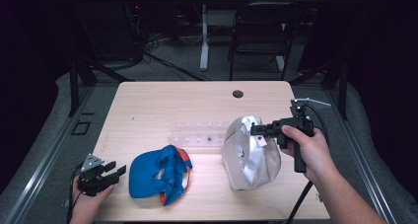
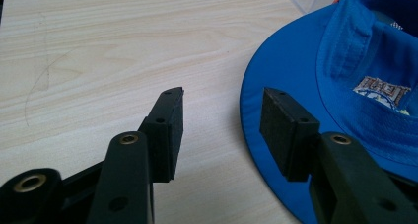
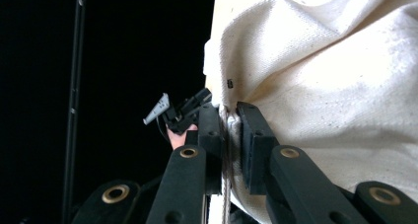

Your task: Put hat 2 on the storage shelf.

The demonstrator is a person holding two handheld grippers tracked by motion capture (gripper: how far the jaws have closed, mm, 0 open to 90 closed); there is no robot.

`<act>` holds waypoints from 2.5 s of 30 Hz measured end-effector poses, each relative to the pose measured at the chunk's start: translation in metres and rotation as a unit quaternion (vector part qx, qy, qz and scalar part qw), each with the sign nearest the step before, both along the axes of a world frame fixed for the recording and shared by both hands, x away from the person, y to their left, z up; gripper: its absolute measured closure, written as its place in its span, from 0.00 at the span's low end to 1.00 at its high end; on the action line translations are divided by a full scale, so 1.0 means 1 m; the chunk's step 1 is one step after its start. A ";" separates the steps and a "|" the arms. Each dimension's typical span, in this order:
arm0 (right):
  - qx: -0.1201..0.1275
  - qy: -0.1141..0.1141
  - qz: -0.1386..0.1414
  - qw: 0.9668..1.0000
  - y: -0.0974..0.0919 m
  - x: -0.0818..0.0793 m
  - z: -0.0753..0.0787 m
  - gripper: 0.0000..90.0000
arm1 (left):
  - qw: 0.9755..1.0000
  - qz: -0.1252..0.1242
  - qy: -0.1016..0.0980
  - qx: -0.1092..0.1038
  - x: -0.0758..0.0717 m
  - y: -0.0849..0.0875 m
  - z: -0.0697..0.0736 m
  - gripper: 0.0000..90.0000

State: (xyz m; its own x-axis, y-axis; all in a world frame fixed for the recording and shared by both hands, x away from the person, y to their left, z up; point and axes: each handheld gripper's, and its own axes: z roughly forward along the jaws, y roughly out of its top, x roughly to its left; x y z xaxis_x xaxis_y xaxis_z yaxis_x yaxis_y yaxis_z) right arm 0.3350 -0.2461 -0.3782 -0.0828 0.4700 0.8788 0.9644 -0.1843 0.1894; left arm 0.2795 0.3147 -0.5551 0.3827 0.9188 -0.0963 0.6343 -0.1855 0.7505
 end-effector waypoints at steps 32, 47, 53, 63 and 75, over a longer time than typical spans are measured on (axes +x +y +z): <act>0.034 -0.024 -0.016 0.999 0.034 0.023 0.033 0.90 | 0.998 -0.043 -0.053 0.001 -0.004 -0.028 0.046 0.57; 0.054 -0.044 -0.012 0.998 0.060 0.045 0.059 0.90 | 0.988 -0.131 -0.084 0.014 -0.001 -0.095 0.078 0.55; 0.057 -0.046 -0.016 0.997 0.075 0.058 0.061 0.90 | 0.983 -0.163 -0.083 0.020 0.003 -0.123 0.080 0.54; 0.063 -0.044 -0.025 0.997 0.094 0.078 0.065 0.90 | 0.968 -0.212 -0.122 0.051 0.011 -0.182 0.086 0.50; 0.069 -0.047 -0.028 0.996 0.112 0.088 0.071 0.90 | 0.964 -0.199 -0.128 0.118 0.031 -0.231 0.080 0.64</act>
State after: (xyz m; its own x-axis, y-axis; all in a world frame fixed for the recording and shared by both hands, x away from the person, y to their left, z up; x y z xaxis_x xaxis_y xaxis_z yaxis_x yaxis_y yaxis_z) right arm 0.4231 -0.1344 -0.3072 -0.1445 0.3521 0.9247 0.9313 -0.2674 0.2474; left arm 0.3107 0.0841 -0.4747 0.6931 0.6792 0.2416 0.2767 -0.5601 0.7809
